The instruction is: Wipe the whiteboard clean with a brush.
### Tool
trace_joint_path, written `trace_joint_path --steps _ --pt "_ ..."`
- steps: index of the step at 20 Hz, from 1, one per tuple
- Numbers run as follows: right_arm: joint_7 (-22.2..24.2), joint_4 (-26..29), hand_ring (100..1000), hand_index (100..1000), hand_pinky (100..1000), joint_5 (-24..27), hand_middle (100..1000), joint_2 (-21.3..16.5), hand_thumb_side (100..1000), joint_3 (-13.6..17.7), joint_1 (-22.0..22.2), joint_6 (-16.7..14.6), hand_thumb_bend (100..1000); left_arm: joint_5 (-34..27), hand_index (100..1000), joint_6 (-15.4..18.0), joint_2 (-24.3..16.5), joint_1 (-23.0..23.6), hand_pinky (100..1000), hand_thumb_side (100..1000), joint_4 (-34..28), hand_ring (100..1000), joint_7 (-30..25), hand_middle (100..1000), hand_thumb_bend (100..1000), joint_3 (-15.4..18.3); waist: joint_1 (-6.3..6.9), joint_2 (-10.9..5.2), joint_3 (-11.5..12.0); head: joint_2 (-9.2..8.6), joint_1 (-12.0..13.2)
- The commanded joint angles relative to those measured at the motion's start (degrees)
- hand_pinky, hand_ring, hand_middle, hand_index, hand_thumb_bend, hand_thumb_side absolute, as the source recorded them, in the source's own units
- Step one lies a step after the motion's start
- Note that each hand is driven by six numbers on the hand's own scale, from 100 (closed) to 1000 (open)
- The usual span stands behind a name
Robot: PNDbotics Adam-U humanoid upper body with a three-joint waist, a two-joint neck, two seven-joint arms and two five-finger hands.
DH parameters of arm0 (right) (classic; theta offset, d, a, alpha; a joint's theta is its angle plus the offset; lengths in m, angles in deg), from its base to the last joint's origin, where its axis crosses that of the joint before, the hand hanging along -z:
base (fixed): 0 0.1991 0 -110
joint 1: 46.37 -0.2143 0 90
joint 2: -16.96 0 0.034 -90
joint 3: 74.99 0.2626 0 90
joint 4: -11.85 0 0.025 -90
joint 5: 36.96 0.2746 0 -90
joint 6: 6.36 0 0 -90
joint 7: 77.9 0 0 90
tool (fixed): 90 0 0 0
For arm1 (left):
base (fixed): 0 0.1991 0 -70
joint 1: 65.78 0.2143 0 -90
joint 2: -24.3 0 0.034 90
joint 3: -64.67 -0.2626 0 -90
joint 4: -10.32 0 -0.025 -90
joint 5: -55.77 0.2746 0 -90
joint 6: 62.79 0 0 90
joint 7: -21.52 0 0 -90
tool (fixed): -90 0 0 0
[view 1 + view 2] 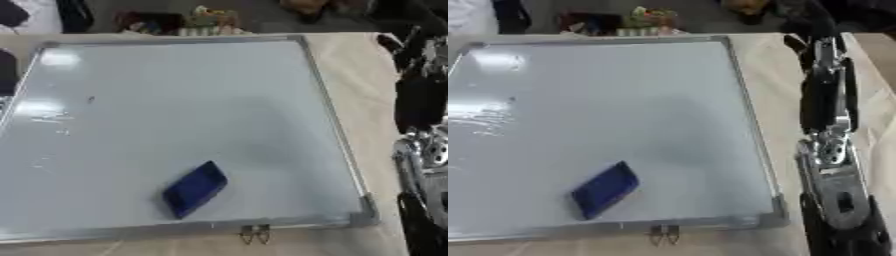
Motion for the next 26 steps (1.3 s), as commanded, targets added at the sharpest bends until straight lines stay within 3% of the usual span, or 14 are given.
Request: trace_joint_path --steps 1,7,14,19,21,26 --pt "0.1 0.6 873 939 869 -0.2 655 -1.5 1000 -0.1 -0.2 0.2 100 0.2 242 0.2 -3.3 -2.7 709 849 -1.0 697 -4.2 661 100 -3.1 0.16 -1.23 0.0 -0.5 0.3" --pt "0.4 0.6 874 939 870 -0.2 654 -1.6 1000 -0.3 0.0 0.3 100 -2.9 202 -2.0 -5.1 -6.1 727 964 -1.0 706 -13.5 641 123 -9.7 0.58 -1.03 -0.3 -0.91 1.3" --pt "0.6 0.6 874 939 870 -0.2 653 -1.8 1000 -0.4 0.1 0.3 100 -6.7 217 -6.5 -4.7 -9.3 747 987 -1.0 738 -20.1 673 214 -13.4 0.73 -1.04 -0.5 -0.97 2.0" --pt "0.7 0.6 874 938 870 -0.1 651 -1.9 1000 -0.5 0.3 0.4 100 -5.5 396 -7.4 -3.8 -12.0 811 1000 -1.0 838 -24.4 766 395 -15.9 0.89 -1.18 -0.4 -0.79 2.2" --pt "0.8 0.6 873 938 871 -0.2 650 -1.9 1000 -0.4 0.4 0.4 100 -5.2 446 -8.2 -3.2 -12.7 853 1000 -1.0 892 -25.2 809 404 -16.8 0.96 -1.24 -0.3 -0.78 2.1" --pt "0.7 0.6 873 938 871 -0.3 650 -2.1 1000 -0.3 0.6 0.5 100 -5.5 551 -13.2 -2.3 -13.0 909 1000 -0.4 910 -27.1 826 418 -19.3 1.28 -1.45 0.1 -0.65 1.6"
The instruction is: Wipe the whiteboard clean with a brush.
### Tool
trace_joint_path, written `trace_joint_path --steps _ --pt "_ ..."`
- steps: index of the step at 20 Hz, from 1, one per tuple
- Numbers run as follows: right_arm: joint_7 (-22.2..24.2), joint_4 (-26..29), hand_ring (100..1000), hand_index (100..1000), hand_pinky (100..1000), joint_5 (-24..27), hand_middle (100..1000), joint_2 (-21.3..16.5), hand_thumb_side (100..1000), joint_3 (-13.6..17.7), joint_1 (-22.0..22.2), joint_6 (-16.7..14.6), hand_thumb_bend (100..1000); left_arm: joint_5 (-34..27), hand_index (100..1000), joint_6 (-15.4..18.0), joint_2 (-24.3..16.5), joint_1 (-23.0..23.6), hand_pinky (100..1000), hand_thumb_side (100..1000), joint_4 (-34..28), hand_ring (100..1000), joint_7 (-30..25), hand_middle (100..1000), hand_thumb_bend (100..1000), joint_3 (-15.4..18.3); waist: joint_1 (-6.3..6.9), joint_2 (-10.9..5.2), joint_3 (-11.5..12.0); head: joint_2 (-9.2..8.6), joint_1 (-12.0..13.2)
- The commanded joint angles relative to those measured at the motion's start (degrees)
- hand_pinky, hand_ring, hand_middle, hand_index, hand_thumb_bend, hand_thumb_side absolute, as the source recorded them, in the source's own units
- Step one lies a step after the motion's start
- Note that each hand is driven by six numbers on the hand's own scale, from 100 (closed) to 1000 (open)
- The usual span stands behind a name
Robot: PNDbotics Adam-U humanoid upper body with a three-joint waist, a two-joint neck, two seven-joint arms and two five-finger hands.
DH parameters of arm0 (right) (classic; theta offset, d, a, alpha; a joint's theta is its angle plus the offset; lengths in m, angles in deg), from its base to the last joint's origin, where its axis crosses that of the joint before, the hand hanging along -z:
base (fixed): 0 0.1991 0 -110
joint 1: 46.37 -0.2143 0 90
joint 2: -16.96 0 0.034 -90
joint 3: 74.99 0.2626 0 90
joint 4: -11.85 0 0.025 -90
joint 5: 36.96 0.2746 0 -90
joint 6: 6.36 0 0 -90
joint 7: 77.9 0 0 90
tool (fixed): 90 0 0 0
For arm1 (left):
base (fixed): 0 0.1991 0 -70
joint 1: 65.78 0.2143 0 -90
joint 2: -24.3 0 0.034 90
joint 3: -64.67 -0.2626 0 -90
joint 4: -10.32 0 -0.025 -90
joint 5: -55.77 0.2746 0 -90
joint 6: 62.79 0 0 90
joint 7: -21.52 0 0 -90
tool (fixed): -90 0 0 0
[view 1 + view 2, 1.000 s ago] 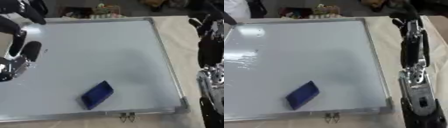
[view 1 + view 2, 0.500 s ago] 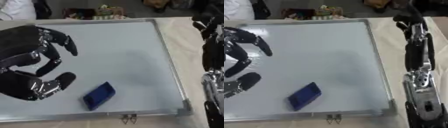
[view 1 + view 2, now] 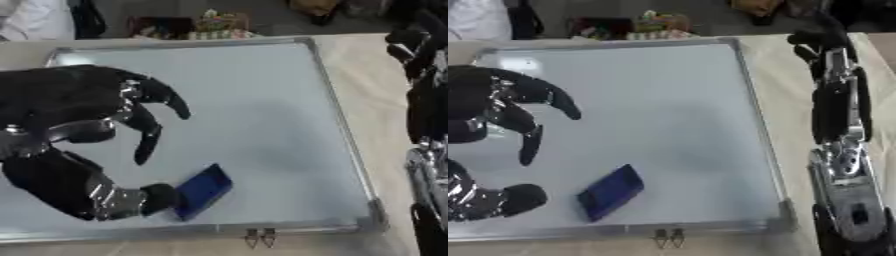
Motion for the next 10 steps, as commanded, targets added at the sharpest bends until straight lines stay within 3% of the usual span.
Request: trace_joint_path --steps 1,6,10 --pt "0.0 0.6 873 938 871 -0.3 649 -1.6 1000 0.1 -0.2 -0.1 100 -0.1 556 -3.8 0.2 -1.2 913 1000 0.5 912 -0.8 828 440 -1.2 0.12 -1.43 0.3 -0.07 -0.4" --pt "-0.2 0.6 872 938 871 -0.6 648 -1.9 1000 0.3 0.4 0.2 100 0.7 575 -8.6 2.8 -1.2 939 1000 6.6 926 1.4 819 546 -3.9 0.69 -1.8 1.3 0.2 -1.4" --pt "-0.2 0.6 871 938 871 -0.7 647 -2.0 1000 0.3 0.6 0.2 100 1.2 588 -10.7 5.1 -1.2 952 1000 11.9 924 5.2 791 566 -5.6 0.98 -2.04 1.8 0.28 -1.6"
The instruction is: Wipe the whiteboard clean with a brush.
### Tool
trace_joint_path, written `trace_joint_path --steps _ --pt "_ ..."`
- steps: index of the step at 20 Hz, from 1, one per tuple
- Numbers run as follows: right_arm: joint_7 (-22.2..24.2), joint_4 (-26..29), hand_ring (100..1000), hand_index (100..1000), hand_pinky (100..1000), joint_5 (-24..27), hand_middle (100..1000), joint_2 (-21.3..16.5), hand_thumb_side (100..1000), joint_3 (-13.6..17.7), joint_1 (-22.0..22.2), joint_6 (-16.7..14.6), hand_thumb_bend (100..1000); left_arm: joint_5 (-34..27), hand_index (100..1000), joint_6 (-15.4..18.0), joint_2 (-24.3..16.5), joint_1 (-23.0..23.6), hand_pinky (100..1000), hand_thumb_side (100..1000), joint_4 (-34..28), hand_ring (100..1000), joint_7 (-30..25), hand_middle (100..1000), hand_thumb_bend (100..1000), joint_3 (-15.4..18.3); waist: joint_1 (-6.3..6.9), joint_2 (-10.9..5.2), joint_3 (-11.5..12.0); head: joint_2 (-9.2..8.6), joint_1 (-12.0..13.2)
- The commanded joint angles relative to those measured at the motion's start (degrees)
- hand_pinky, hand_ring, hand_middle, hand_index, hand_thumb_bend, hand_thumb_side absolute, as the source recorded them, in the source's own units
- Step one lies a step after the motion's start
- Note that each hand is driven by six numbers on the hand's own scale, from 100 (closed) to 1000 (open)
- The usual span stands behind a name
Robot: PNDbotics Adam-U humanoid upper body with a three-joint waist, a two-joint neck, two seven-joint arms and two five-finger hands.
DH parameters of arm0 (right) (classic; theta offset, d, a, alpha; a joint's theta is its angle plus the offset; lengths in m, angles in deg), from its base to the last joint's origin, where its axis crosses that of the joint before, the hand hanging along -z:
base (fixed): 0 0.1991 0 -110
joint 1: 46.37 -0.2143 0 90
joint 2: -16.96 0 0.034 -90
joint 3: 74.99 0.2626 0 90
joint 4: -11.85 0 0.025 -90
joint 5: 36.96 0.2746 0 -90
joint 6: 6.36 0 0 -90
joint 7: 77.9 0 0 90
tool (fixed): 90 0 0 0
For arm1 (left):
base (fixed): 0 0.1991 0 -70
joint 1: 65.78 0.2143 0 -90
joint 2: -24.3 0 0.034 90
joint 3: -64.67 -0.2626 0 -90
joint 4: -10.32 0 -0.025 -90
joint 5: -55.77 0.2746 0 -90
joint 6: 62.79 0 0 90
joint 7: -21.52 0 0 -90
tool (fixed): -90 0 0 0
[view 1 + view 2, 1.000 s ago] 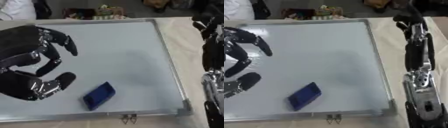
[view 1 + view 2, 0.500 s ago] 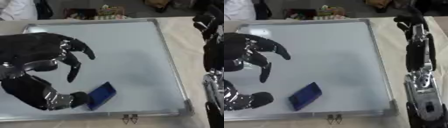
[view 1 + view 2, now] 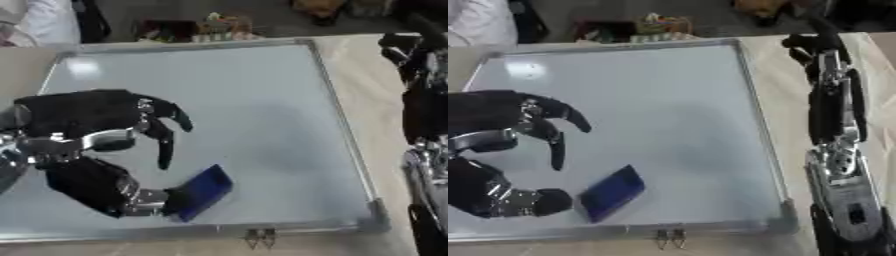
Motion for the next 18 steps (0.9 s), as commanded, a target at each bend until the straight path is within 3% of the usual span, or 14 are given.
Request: trace_joint_path --steps 1,13,16,18 --pt "-0.1 0.6 871 938 871 -0.5 647 -1.4 1000 0.2 -0.3 0.1 100 0.8 588 -1.4 1.1 -0.9 953 1000 3.6 924 2.9 791 567 -0.8 0.04 -1.45 0.1 0.2 -0.1" --pt "-0.2 0.6 870 937 872 -0.7 642 -1.5 1000 0.5 0.3 0.3 100 4.2 579 -2.3 8.9 0.2 995 996 16.5 943 6.0 822 573 -3.1 0.73 -1.7 0.4 0.83 -0.7" --pt "-0.2 0.6 870 937 872 -0.8 638 -1.5 1000 0.5 0.4 0.5 100 4.3 518 -2.1 10.2 0.3 992 904 17.3 942 6.3 841 660 -3.2 0.85 -1.67 0.6 0.97 -1.1" --pt "-0.1 0.6 869 936 872 -0.8 637 -1.5 1000 0.6 0.5 0.5 100 4.6 502 -1.8 10.5 0.3 987 891 17.2 941 6.4 849 688 -3.3 0.89 -1.65 0.7 1.13 -1.5"
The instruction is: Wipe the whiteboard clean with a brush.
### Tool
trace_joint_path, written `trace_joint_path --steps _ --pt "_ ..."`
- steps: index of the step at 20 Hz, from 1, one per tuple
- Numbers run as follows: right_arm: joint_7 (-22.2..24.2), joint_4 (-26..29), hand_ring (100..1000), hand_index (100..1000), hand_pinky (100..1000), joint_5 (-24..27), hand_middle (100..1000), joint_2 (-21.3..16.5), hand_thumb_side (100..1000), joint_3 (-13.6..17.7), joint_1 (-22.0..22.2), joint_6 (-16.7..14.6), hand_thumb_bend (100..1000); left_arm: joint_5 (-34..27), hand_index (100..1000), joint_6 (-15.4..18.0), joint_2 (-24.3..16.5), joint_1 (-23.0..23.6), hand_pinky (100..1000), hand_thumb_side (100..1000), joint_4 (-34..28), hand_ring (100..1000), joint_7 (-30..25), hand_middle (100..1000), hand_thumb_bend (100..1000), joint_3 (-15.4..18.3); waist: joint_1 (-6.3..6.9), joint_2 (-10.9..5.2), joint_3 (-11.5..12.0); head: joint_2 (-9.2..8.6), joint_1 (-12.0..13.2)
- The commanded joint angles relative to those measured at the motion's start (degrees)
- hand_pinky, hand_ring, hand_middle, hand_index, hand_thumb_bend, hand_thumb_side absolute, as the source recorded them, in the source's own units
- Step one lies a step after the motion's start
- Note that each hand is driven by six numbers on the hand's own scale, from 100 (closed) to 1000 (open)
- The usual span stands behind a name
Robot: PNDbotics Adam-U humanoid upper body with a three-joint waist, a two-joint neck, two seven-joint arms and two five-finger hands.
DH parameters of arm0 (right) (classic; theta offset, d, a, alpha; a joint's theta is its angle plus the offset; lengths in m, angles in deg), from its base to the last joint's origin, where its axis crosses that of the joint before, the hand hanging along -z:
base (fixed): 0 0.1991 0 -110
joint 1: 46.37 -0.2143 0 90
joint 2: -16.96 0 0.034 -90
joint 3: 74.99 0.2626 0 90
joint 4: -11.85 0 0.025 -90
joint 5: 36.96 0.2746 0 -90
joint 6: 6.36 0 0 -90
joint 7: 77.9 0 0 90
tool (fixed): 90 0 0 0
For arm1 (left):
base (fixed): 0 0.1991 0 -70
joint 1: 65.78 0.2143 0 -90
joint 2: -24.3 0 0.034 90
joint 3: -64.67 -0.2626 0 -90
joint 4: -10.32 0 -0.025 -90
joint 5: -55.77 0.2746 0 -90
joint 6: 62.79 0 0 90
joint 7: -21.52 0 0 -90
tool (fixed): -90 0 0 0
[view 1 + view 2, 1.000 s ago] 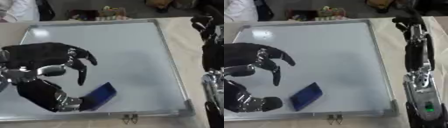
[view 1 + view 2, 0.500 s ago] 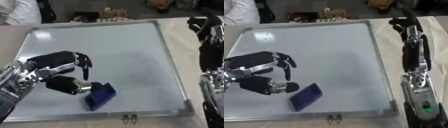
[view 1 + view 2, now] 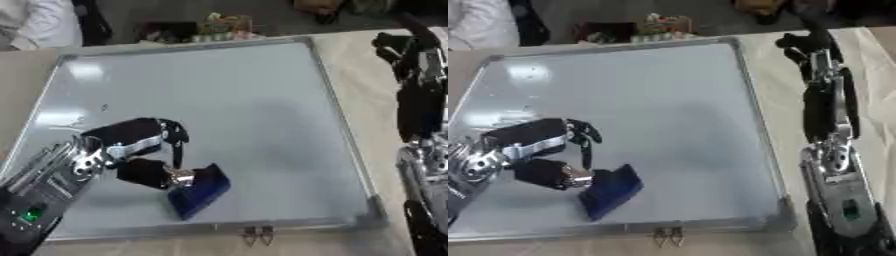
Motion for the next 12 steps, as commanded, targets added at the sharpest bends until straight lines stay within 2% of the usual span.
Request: trace_joint_path --steps 1,9,12 --pt "0.0 0.6 869 936 872 -0.5 637 -1.1 1000 0.3 -0.2 0.2 100 0.6 501 0.4 0.0 -0.8 987 889 -0.5 941 0.5 849 690 0.2 -0.08 -1.28 0.2 0.64 -0.6" --pt "0.4 0.6 868 934 873 -0.6 630 -1.0 1000 0.3 0.0 0.3 101 2.1 469 2.0 0.4 -1.0 978 875 -2.3 920 1.0 820 706 0.1 -0.04 -1.29 0.4 0.7 -1.8" --pt "0.6 0.6 866 933 873 -0.7 626 -1.0 1000 0.3 0.1 0.3 102 2.5 489 2.1 0.6 -0.8 982 865 -2.6 871 1.2 712 705 0.3 0.07 -1.33 0.6 0.81 -1.8"
